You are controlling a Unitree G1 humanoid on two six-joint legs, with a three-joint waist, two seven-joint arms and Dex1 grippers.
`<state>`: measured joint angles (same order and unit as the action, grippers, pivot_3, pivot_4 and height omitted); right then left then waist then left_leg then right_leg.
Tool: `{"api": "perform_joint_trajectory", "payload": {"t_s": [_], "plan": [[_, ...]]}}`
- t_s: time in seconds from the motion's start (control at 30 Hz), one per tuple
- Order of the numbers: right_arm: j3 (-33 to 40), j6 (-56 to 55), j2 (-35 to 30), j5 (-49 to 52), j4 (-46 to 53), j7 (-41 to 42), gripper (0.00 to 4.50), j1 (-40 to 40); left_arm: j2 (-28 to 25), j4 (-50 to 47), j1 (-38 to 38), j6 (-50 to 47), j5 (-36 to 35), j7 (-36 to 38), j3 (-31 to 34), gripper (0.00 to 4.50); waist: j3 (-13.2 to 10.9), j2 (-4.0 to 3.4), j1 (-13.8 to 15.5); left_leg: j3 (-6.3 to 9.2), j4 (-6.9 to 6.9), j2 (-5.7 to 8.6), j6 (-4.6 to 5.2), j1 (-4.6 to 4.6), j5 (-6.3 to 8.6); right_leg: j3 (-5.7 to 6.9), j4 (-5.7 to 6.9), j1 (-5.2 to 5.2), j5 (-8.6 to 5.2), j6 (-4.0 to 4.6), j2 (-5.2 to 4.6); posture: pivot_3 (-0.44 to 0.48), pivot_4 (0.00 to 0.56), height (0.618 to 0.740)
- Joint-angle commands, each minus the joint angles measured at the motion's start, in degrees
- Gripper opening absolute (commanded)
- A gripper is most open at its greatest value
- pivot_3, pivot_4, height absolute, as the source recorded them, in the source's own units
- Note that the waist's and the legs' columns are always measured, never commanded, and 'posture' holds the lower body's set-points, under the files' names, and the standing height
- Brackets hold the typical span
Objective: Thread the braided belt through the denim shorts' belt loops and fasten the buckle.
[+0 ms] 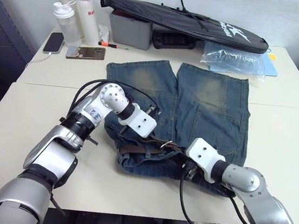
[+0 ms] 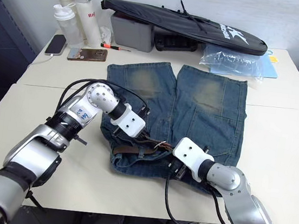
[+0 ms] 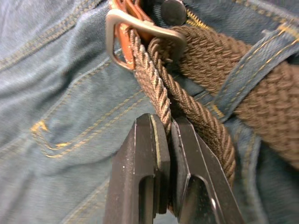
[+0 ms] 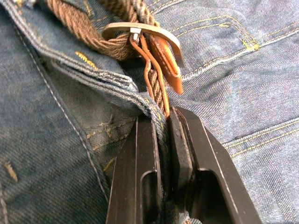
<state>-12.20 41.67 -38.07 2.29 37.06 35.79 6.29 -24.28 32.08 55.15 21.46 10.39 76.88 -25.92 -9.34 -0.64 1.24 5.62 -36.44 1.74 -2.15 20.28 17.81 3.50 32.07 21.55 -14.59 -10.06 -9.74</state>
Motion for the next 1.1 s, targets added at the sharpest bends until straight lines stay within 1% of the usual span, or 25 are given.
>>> {"api": "perform_joint_trajectory", "payload": {"t_s": [0.03,0.27,0.6,0.73,0.8,0.9,0.97,1.0,1.1], "plan": [[1.2,0.0,0.9,0.1,1.9,-1.2,0.11,1.6,2.3,-6.9,-1.3,-4.0,-3.2,1.4,-0.3,0.00,0.0,0.00,0.0,0.00,-0.01,0.00,0.00,0.00,0.00,0.00,0.00,0.00,0.00,0.00,0.00,0.000,0.150,0.740],[0.3,-0.4,0.4,0.1,2.3,-0.2,0.11,1.7,6.0,-6.6,0.6,-7.4,-1.7,-1.4,-0.5,0.00,0.0,0.01,0.2,0.00,-0.01,0.00,0.01,0.00,0.00,0.00,0.00,-0.01,0.00,0.01,0.00,0.000,0.150,0.740],[-0.3,-0.7,0.2,0.2,2.4,0.2,0.11,1.7,9.0,-9.2,0.6,-8.6,-2.2,-1.2,-1.2,0.00,0.0,0.01,0.1,0.00,-0.01,0.00,0.02,0.00,0.00,0.00,0.00,0.00,0.00,0.01,0.00,0.000,0.150,0.740],[-0.5,-0.7,0.2,0.2,2.3,0.4,0.11,1.7,11.1,-10.0,0.0,-11.6,-1.9,-2.8,-1.5,0.00,0.0,0.01,0.2,0.00,-0.01,0.01,0.02,0.01,0.00,0.00,0.00,-0.01,0.00,0.01,0.00,0.000,0.150,0.740],[-0.5,-0.7,0.2,0.2,2.3,0.5,0.11,1.7,13.1,-9.5,0.2,-14.5,-0.5,-6.4,-1.1,0.00,0.0,0.01,0.3,0.00,-0.02,0.01,0.02,0.01,0.00,0.00,0.00,-0.01,0.00,0.01,0.00,0.000,0.150,0.740],[-0.5,-0.7,0.3,0.1,2.4,0.7,0.11,1.6,15.1,-10.2,0.1,-19.8,-1.3,-7.8,0.2,0.00,0.0,0.04,0.3,0.01,-0.04,0.02,0.03,0.02,0.00,0.00,-0.01,-0.03,0.00,0.00,0.00,0.000,0.150,0.740],[-0.5,-0.7,0.1,0.2,2.5,0.9,0.00,1.6,15.2,-12.2,-0.4,-25.1,-2.9,-6.3,1.1,0.84,0.0,0.04,0.2,0.01,-0.03,0.01,0.03,0.02,0.00,0.00,0.00,-0.01,0.00,0.01,0.00,0.000,0.150,0.740],[-0.5,-0.7,0.1,0.2,2.4,1.0,0.00,1.5,15.1,-13.2,-0.7,-27.0,-3.5,-5.5,1.3,1.03,0.0,0.04,0.1,0.01,0.00,0.01,0.04,0.02,-0.01,0.00,-0.01,0.00,0.00,0.01,0.00,0.000,0.150,0.740],[-0.3,-0.7,-0.2,0.2,2.5,1.4,0.00,1.5,14.2,-16.5,-1.9,-30.9,-4.1,-3.9,1.9,2.29,0.0,0.01,-0.3,0.00,0.06,0.00,0.04,-0.01,-0.01,-0.01,-0.01,0.02,0.00,0.02,0.01,0.000,0.150,0.740]]}}
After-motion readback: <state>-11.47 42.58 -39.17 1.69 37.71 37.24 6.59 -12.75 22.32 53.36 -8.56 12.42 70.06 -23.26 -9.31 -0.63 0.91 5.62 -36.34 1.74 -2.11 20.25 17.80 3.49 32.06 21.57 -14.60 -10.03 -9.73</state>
